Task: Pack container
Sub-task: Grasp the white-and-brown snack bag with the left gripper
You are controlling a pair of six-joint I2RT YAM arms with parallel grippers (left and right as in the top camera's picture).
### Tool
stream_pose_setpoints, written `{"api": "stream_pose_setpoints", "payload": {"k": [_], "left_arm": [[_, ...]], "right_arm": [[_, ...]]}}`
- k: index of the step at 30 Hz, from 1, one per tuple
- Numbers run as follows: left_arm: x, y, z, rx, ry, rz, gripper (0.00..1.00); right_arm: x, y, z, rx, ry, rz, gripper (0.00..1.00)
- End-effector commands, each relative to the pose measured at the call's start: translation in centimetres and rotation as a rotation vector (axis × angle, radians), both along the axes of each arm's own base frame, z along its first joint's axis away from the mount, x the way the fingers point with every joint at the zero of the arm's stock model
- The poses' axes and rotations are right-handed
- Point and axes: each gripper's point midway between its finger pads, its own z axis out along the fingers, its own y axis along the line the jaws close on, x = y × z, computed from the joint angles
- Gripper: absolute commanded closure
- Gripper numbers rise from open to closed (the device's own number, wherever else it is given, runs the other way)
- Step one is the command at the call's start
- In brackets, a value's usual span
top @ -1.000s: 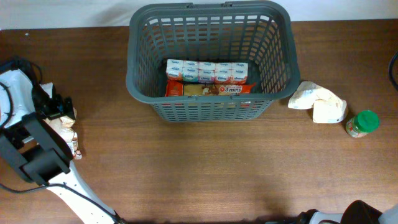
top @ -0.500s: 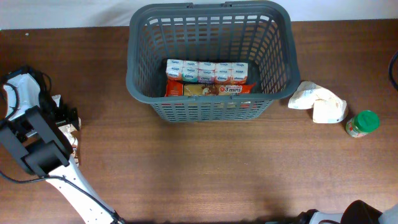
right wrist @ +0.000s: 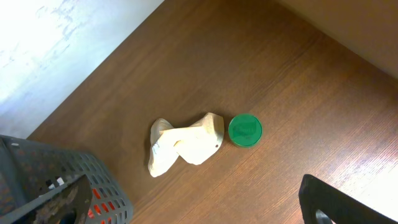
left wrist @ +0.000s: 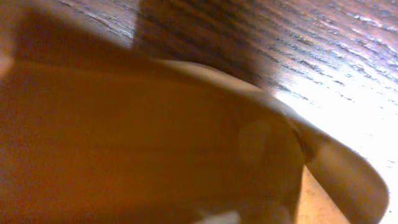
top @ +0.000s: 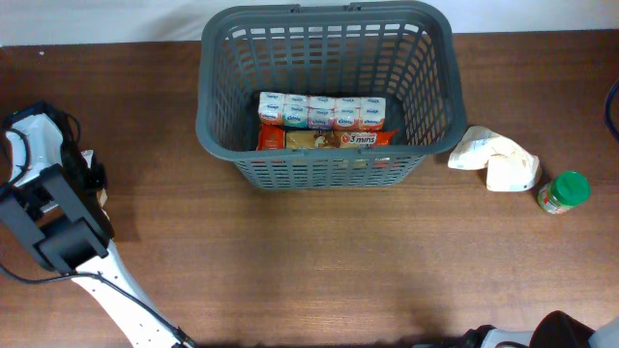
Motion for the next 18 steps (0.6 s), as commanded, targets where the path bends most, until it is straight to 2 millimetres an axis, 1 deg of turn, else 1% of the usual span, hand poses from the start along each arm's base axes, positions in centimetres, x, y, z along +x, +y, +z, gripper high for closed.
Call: {"api": "stream_pose_setpoints", "payload": {"k": [1, 4, 6, 9, 10, 13, 15, 18], "left_arm": [[-2.0, -2.2, -4.9, -0.131, 0.090, 0.054, 0.98], [-1.4, -3.2, -4.6, -0.186, 0.059, 0.073, 0.98], [-0.9, -3.4, -4.0, -0.205, 0.043, 0.077, 0.98], [0.1, -3.4, -2.5, -0.221, 0.015, 0.082, 0.98], [1.0, -3.3, -1.1, -0.228, -0.014, 0.086, 0.98], [2.2, -2.6, 1.0, -0.206, -0.058, 0.083, 0.98], [2.7, -2.3, 1.8, -0.195, -0.078, 0.080, 0.98], [2.7, -2.3, 2.0, -0.196, -0.076, 0.081, 0.98]], "right_arm": [[-0.2, -0.4, 0.1, -0.008, 0.000, -0.021, 0.01], [-0.2, -0.4, 0.1, -0.008, 0.000, -0.021, 0.01], [-0.2, -0.4, 0.1, -0.008, 0.000, -0.021, 0.01], [-0.2, -0.4, 0.1, -0.008, 0.000, -0.021, 0.01], [-0.2, -0.4, 0.1, -0.008, 0.000, -0.021, 0.01], [-0.2, -0.4, 0.1, -0.008, 0.000, -0.021, 0.01], [-0.2, -0.4, 0.1, -0.008, 0.000, -0.021, 0.01], [-0.2, -0.4, 0.1, -0.008, 0.000, -0.021, 0.01]]}}
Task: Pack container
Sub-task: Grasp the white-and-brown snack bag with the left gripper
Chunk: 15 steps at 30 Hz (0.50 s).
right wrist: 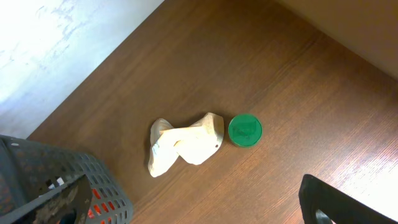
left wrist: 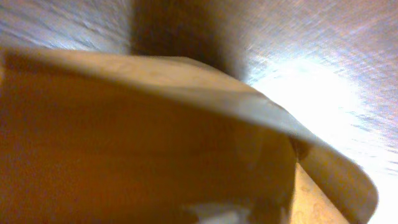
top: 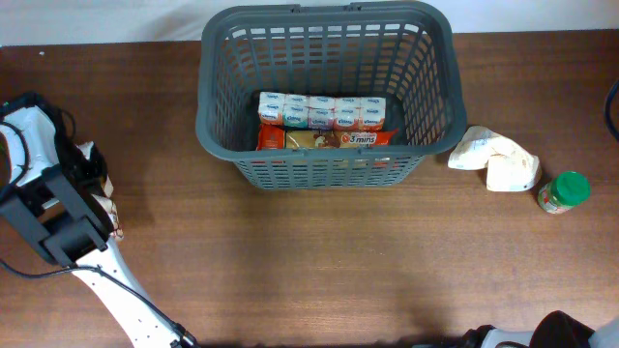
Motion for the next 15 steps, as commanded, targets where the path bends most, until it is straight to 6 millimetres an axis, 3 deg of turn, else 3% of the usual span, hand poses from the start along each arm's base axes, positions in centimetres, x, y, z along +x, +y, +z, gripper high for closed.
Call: {"api": "stream_pose_setpoints", "payload": {"k": [1, 9, 15], "left_arm": [[0.6, -0.5, 0.4, -0.030, -0.023, 0.018, 0.98], [2.1, -2.9, 0.8, -0.149, -0.104, -0.025, 0.98], [4.4, -4.3, 3.5, -0.139, -0.190, -0.110, 0.98]], "right_arm": [[-0.2, -0.4, 0.1, -0.008, 0.000, -0.021, 0.01], [-0.2, -0.4, 0.1, -0.008, 0.000, -0.021, 0.01], [-0.2, -0.4, 0.1, -0.008, 0.000, -0.021, 0.01]]}}
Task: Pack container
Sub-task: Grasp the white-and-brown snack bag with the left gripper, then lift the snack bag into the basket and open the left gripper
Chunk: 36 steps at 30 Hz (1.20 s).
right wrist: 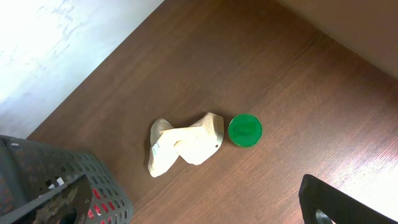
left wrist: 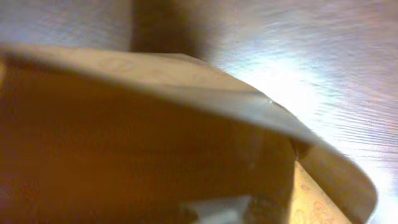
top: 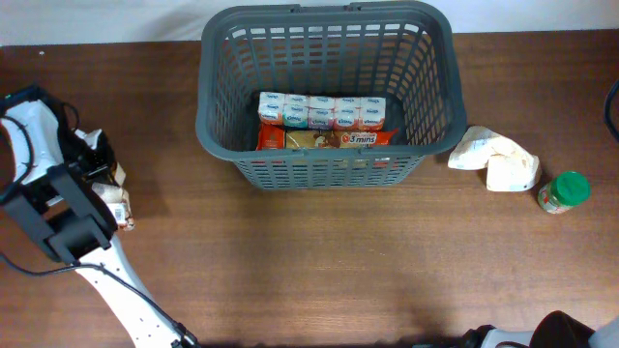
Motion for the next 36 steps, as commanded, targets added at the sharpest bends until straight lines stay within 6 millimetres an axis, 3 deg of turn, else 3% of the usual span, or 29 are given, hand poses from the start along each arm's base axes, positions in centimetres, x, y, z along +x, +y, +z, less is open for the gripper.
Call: {"api": "stream_pose_setpoints", "payload": {"k": [1, 5, 11, 19, 26, 30, 33, 36], "left_arm": [[2.8, -1.5, 3.4, -0.008, -0.131, -0.083, 0.98], [4.9, -2.4, 7.3, 0.026, -0.253, -0.142, 0.98], [7.8, -3.6, 15.4, 0.140, -0.483, -0.224, 0.98], [9.0, -6.9, 26.5, 0.285, -0.791, -0.398, 0.98], [8.3, -13.4, 36.4, 0.419, -1.082, -0.694, 0.98], [7.2, -18.8, 41.3, 0.481, -1.249, -0.905, 0.98], [6.4, -23.3, 43.5, 0.487, -1.348, -1.052, 0.98], [5.4, -28.5, 44.3, 0.459, -1.416, -1.225, 0.98]], "right_arm": [[-0.2, -0.4, 0.1, -0.008, 0.000, -0.021, 0.01], [-0.2, -0.4, 0.1, -0.008, 0.000, -0.021, 0.01], [-0.2, -0.4, 0.1, -0.008, 0.000, -0.021, 0.01], [-0.2, -0.4, 0.1, -0.008, 0.000, -0.021, 0.01], [-0.2, -0.4, 0.1, -0.008, 0.000, -0.021, 0.01], [-0.2, -0.4, 0.1, -0.008, 0.000, -0.021, 0.01], [-0.2, -0.4, 0.1, -0.008, 0.000, -0.021, 0.01], [-0.2, -0.4, 0.1, -0.008, 0.000, -0.021, 0.01]]}}
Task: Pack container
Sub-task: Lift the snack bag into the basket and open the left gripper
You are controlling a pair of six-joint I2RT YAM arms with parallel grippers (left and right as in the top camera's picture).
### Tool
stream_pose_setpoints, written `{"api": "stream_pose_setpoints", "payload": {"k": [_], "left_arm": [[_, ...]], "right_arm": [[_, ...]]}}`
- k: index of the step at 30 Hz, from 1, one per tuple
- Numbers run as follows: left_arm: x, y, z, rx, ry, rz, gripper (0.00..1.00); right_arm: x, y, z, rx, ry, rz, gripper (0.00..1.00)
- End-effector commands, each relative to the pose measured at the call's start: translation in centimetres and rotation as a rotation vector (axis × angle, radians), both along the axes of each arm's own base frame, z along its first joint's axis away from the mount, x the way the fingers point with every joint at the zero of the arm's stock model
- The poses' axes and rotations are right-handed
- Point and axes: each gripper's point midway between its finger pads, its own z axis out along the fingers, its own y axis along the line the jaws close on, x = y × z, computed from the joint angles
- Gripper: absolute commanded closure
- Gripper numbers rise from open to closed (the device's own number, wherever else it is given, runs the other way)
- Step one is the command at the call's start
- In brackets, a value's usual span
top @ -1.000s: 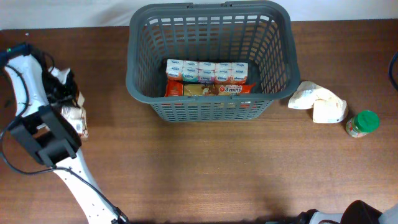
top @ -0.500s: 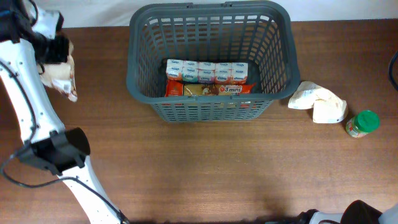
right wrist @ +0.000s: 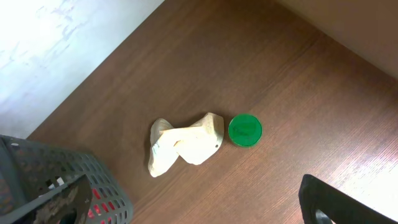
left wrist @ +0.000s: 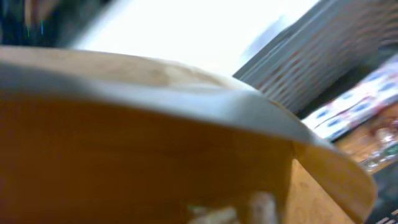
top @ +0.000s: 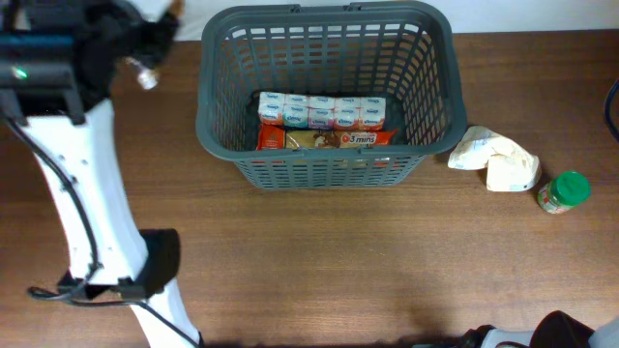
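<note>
A grey plastic basket (top: 207, 106) stands at the table's far middle, holding a row of tissue packs (top: 321, 109) and a red-orange packet (top: 329, 139). My left gripper (top: 153, 43) is raised high beside the basket's far left corner, shut on a tan packet (left wrist: 143, 137) that fills the left wrist view and hides the fingers. The basket wall (left wrist: 323, 62) and the tissue packs (left wrist: 354, 102) show behind it. My right gripper (right wrist: 199, 211) hangs open and empty, its fingers (right wrist: 329, 199) wide apart, high over the table's right side.
A crumpled white bag (top: 495, 159) lies right of the basket, with a green-lidded jar (top: 564, 191) beside it. Both show in the right wrist view, the bag (right wrist: 183, 144) and the jar (right wrist: 245, 130). The left arm's white link (top: 92, 193) crosses the table's left side.
My left gripper was low at the table's left edge with the packet. Now it is high up by the basket's far left corner, packet still in it. The right arm has not moved.
My left gripper was down on the packet at the table's left edge. At the two later moments it stood slightly farther back each time, the packet showing beside it. Now the packet is held high beside the basket. The right gripper stayed open and still throughout.
</note>
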Motion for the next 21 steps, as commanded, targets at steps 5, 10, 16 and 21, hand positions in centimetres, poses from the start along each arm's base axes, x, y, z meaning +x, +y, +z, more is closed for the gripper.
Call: {"api": "stream_pose_setpoints", "payload": {"k": [5, 10, 16, 21], "left_arm": [[-3.2, -12.5, 0.6, 0.222, -0.123, -0.455, 0.98], [-2.5, -18.5, -4.9, 0.275, -0.024, -0.610, 0.98], [-0.6, -23.2, -13.1, 0.305, 0.133, -0.693, 0.98], [-0.5, -25.7, -18.6, 0.268, 0.266, -0.742, 0.67]], "right_arm": [[-0.2, -0.4, 0.1, -0.008, 0.000, -0.021, 0.01], [-0.2, -0.4, 0.1, -0.008, 0.000, -0.021, 0.01], [-0.2, -0.4, 0.1, -0.008, 0.000, -0.021, 0.01], [-0.2, -0.4, 0.1, -0.008, 0.000, -0.021, 0.01]]}}
